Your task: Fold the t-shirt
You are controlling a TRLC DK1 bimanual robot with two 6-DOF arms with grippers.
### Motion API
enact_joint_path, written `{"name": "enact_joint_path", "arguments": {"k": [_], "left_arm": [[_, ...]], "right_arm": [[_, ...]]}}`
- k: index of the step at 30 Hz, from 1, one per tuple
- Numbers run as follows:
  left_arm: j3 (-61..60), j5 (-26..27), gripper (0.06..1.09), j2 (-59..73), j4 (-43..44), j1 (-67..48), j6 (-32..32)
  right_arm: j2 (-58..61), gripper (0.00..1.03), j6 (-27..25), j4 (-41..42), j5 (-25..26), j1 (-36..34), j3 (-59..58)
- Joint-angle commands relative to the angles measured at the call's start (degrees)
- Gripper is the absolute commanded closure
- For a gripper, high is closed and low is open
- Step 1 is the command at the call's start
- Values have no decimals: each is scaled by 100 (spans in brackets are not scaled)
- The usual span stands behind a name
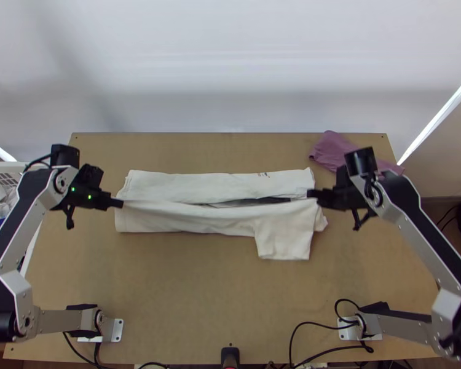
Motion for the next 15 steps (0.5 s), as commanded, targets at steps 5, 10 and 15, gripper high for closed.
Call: {"name": "enact_joint_path", "arguments": {"k": [5, 10, 15], "left_arm": [[965, -8, 104, 669, 33, -110, -358], [1386, -8, 104, 1065, 33, -180, -534], [1703, -17, 104, 1478, 33, -198, -639]], "right_arm": [[911, 100, 211, 250, 105, -86, 964], [1518, 100, 290, 277, 113, -129, 1491], [2098, 100, 299, 285, 175, -138, 1922]]}}
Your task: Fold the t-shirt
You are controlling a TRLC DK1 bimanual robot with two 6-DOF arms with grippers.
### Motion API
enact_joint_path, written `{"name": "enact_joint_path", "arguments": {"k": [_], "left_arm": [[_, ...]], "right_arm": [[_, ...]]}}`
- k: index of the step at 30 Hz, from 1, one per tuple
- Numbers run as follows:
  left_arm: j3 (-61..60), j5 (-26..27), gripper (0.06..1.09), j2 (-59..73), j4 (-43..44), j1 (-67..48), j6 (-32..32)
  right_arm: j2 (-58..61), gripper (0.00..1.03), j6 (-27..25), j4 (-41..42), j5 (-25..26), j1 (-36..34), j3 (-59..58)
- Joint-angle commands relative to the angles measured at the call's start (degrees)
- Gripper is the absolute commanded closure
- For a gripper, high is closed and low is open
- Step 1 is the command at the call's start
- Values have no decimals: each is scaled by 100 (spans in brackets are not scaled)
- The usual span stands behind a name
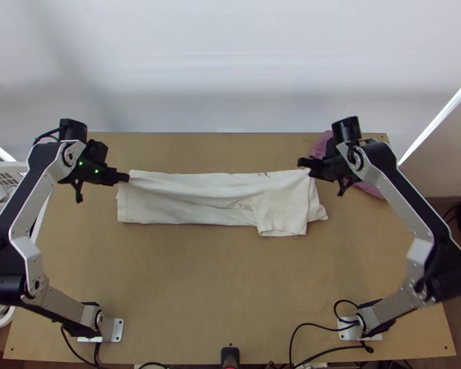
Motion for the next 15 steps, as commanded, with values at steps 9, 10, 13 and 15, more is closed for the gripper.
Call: {"name": "enact_joint_path", "arguments": {"k": [9, 10, 13, 15], "left_arm": [[596, -52, 104, 904, 154, 120, -361], [623, -52, 104, 966, 172, 137, -396], [667, -52, 104, 1142, 216, 155, -440], [719, -52, 104, 1238, 251, 164, -501]], "right_arm": [[1008, 100, 157, 304, 235, -115, 667], [1079, 100, 157, 313, 261, -123, 720], [1290, 100, 165, 313, 305, -176, 896], [1404, 100, 201, 313, 323, -194, 1001]]}}
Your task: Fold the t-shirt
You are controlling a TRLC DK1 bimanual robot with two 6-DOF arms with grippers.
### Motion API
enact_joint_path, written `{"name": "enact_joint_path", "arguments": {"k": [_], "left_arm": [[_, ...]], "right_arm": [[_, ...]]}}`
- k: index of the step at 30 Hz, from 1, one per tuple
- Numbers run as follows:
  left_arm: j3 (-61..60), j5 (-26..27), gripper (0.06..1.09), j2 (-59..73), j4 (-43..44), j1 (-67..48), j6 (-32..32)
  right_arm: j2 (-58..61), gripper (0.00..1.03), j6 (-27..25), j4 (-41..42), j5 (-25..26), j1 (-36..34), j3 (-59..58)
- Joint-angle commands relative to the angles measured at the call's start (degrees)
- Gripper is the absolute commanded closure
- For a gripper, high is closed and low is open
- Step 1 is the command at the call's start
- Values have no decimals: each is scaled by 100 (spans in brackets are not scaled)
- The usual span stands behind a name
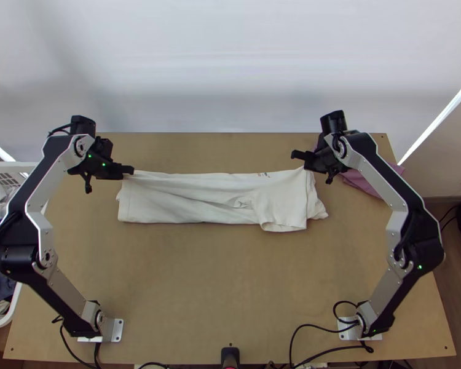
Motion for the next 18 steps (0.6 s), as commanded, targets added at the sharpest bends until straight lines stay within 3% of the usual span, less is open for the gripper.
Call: {"name": "enact_joint_path", "arguments": {"k": [1, 12, 14, 15, 16, 17, 18], "left_arm": [[230, -34, 104, 227, 87, 74, -195], [362, -34, 104, 543, 315, 118, -538], [344, -26, 99, 596, 307, 118, -644], [336, -26, 84, 613, 307, 127, -679], [300, -26, 57, 622, 298, 127, -705], [248, -26, 20, 622, 280, 127, -723], [221, -26, 9, 622, 289, 127, -749]], "right_arm": [[274, 100, 155, 44, 95, -80, 322], [696, 100, 269, 53, 245, -106, 708], [723, 100, 278, 88, 271, -106, 708], [731, 100, 278, 88, 289, -106, 717], [740, 98, 278, 88, 342, -106, 708], [740, 89, 278, 88, 359, -106, 691], [740, 76, 278, 88, 368, -106, 664]]}}
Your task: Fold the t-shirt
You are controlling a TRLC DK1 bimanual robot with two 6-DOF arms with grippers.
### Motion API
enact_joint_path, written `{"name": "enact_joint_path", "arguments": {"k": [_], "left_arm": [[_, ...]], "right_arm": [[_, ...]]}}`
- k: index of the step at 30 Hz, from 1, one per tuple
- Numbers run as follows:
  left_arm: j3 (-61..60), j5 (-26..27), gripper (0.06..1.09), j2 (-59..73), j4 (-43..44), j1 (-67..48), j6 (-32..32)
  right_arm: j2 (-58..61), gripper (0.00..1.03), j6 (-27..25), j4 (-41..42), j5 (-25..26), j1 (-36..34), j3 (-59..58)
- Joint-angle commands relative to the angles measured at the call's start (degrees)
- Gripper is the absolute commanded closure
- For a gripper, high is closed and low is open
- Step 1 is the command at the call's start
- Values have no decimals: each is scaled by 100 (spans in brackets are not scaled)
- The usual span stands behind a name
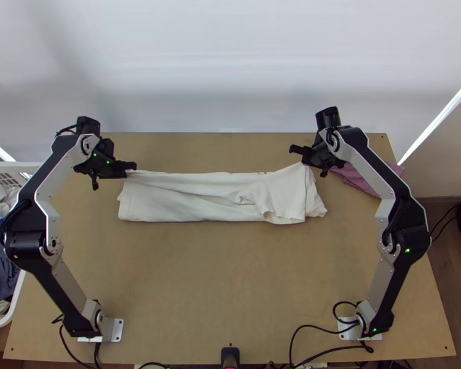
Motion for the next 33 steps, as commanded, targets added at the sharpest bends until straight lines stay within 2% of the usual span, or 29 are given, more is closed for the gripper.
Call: {"name": "enact_joint_path", "arguments": {"k": [1, 3, 5, 7, 10, 12, 14, 15, 17, 23, 33], "left_arm": [[-30, -15, 10, 102, 49, 92, -196], [-65, 47, 10, 58, 93, 153, -328], [-118, 284, 10, -100, 154, 259, -407], [-241, 478, 10, -320, 312, 391, -451], [-487, 680, 10, -628, 383, 584, -284], [-769, 1225, 11, -812, 409, 760, 67], [-1032, 1392, 11, -918, 497, 883, 322], [-1190, 1444, 11, -988, 497, 918, 507], [-1437, 1638, 11, -1049, 567, 1041, 656], [-1981, 2156, 11, -1058, 594, 1173, 1201], [-1867, 2446, 11, -645, 761, 1173, 1535]], "right_arm": [[84, 59, 105, 64, 136, -80, 52], [-12, 22, 105, 64, 136, -115, -45], [-206, 4, 105, 73, 180, -195, -168], [-540, 3, 105, 240, 374, -282, -387], [-1234, 3, 105, 328, 382, -414, -677], [-1709, 4, 105, 328, 382, -441, -853], [-2166, 4, 96, 328, 347, -493, -1003], [-2385, 4, 87, 328, 268, -485, -1082], [-2746, 4, 87, 310, -312, -555, -1178], [-3300, 4, 298, -217, -848, -581, -1055], [-3713, 4, 606, -428, -945, -282, -1108]]}}
